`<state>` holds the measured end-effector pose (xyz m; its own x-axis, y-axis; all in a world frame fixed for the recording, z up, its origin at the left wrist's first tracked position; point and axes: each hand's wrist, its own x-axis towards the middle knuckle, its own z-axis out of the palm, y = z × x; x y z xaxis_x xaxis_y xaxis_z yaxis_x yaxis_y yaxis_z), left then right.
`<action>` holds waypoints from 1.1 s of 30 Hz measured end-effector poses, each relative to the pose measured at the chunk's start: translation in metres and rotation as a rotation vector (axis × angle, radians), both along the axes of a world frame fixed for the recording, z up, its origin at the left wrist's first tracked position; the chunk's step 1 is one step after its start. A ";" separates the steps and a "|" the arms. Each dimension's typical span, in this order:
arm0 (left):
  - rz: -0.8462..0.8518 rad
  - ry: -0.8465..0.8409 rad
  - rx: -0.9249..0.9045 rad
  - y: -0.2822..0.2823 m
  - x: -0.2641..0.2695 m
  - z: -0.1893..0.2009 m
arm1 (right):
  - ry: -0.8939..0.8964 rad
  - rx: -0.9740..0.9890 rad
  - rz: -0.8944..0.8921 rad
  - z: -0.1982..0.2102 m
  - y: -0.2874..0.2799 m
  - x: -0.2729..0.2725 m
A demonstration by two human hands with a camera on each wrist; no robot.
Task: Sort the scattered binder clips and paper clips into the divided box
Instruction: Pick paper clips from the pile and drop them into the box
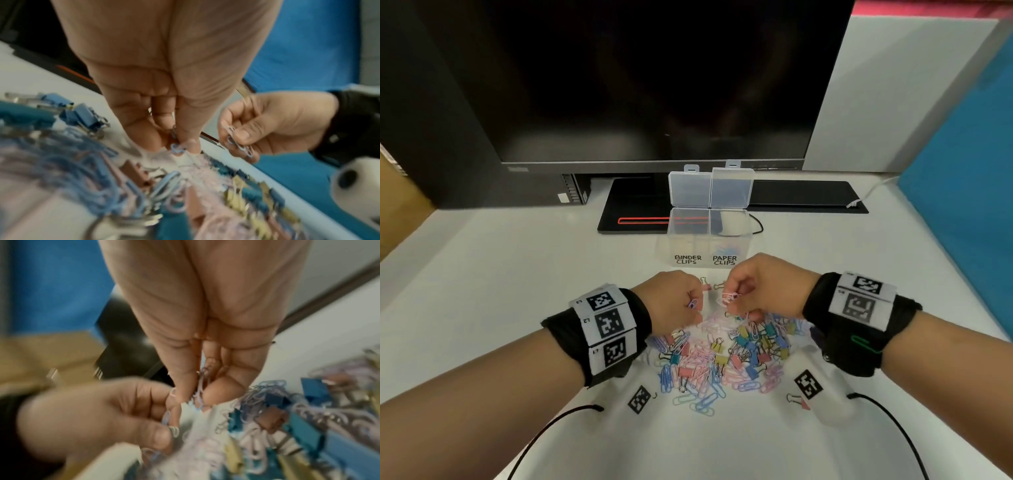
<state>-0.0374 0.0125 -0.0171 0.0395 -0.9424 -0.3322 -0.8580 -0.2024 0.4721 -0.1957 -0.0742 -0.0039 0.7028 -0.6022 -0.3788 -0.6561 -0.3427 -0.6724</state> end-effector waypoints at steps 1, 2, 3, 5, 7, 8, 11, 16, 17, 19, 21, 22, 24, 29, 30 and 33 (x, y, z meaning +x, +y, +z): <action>0.020 0.034 0.003 -0.001 0.002 -0.001 | -0.043 0.132 -0.076 0.000 -0.003 -0.004; 0.048 0.097 0.013 -0.002 0.004 -0.001 | -0.089 0.255 -0.140 0.000 -0.005 -0.008; 0.087 0.198 0.036 -0.002 0.005 -0.001 | -0.128 0.365 -0.183 0.000 -0.007 -0.012; 0.176 0.434 0.085 -0.001 0.006 0.000 | -0.175 0.534 -0.224 0.000 -0.008 -0.018; 0.251 0.602 0.112 -0.001 0.006 0.002 | -0.208 0.653 -0.255 -0.002 -0.009 -0.024; 0.280 0.656 0.125 -0.001 0.006 0.002 | -0.224 0.701 -0.279 -0.003 -0.010 -0.027; 0.357 0.821 0.190 -0.001 0.005 0.002 | -0.284 0.810 -0.342 -0.006 -0.011 -0.033; 0.552 1.103 0.295 -0.008 0.003 0.002 | -0.355 0.980 -0.410 -0.008 -0.012 -0.033; 0.563 1.142 0.331 -0.009 0.002 0.003 | -0.365 1.012 -0.404 -0.007 -0.012 -0.033; 0.543 1.131 0.375 -0.011 0.001 0.005 | -0.364 1.038 -0.368 -0.005 -0.011 -0.031; 0.509 1.040 0.353 -0.015 -0.002 0.009 | -0.325 0.993 -0.342 -0.001 -0.010 -0.028; 0.495 0.985 0.315 -0.018 -0.003 0.013 | -0.297 0.934 -0.336 0.002 -0.011 -0.026; 0.475 0.871 0.192 -0.025 -0.002 0.026 | -0.256 0.753 -0.336 0.010 -0.017 -0.024; 0.407 0.579 -0.088 -0.054 0.000 0.060 | -0.207 -0.058 -0.198 0.030 -0.037 -0.012; 0.400 0.549 -0.101 -0.060 0.000 0.065 | -0.151 -0.276 -0.112 0.029 -0.041 -0.008; 0.368 0.464 -0.086 -0.074 0.001 0.073 | 0.035 -0.506 0.066 0.020 -0.051 -0.003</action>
